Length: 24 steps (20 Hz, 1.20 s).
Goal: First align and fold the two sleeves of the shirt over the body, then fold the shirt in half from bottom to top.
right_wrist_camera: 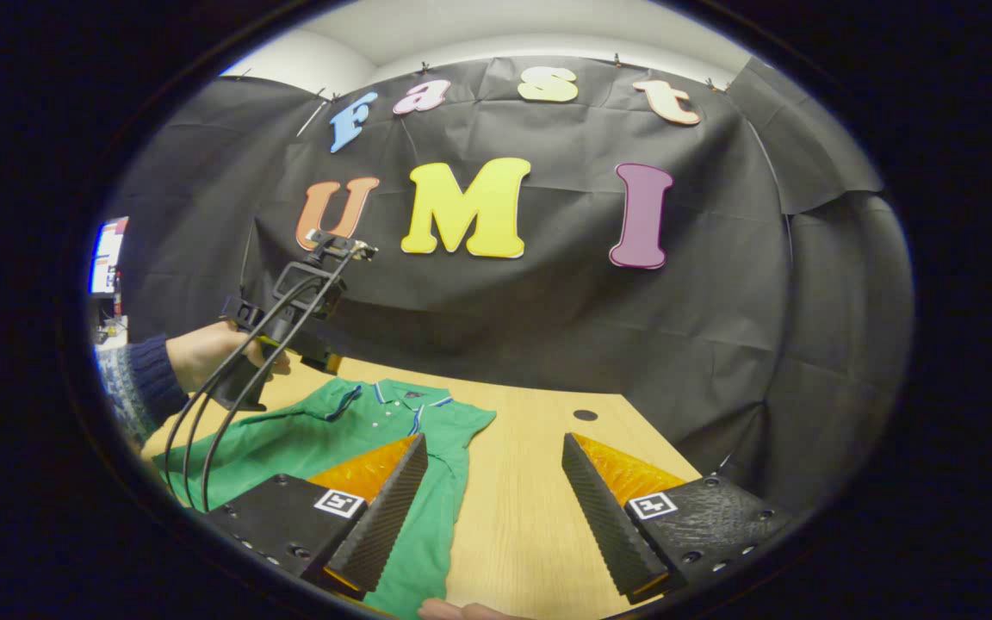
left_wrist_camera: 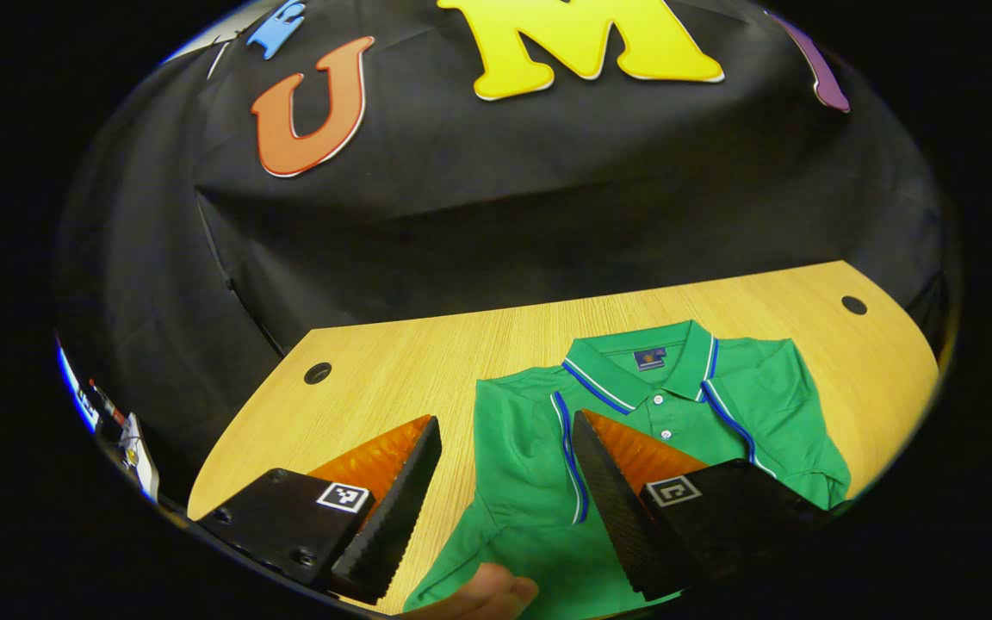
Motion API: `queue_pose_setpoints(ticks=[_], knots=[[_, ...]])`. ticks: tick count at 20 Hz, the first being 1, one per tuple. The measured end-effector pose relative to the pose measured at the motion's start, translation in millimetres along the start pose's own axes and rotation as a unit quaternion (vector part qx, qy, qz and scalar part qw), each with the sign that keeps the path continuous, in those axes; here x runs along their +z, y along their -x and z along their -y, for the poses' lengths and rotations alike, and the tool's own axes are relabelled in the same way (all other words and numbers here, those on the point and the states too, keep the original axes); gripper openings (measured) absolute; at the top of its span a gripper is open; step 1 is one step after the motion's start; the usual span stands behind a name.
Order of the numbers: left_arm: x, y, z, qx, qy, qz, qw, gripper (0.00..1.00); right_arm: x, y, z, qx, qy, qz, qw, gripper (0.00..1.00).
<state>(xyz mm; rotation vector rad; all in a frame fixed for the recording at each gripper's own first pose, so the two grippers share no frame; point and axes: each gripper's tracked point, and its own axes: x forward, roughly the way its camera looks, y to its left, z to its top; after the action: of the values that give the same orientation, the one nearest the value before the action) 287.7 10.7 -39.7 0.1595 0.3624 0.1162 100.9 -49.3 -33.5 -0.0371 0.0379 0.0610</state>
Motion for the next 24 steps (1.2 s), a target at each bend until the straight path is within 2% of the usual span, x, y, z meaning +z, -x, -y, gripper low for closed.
queue_pose_setpoints(ticks=[3,8,12,18,24], knots=[[2,41,-17,-0.01,0.021,0.041,0.999,1.0,7,9,-9,0.005,0.002,0.009,1.0,0.96],[-1,123,-56,-0.017,0.057,0.129,0.99,1.0,15,34,-34,0.019,0.017,0.023,0.999,0.95],[-23,181,-83,-0.008,0.052,0.156,0.986,1.0,29,64,-39,0.001,0.026,0.046,0.999,0.95],[-66,247,-91,-0.014,0.039,0.172,0.984,1.0,40,112,-33,-0.024,0.008,0.061,0.998,0.95],[-86,286,-94,-0.021,0.042,0.187,0.981,1.0,36,131,-26,-0.034,-0.012,0.061,0.997,0.95]])
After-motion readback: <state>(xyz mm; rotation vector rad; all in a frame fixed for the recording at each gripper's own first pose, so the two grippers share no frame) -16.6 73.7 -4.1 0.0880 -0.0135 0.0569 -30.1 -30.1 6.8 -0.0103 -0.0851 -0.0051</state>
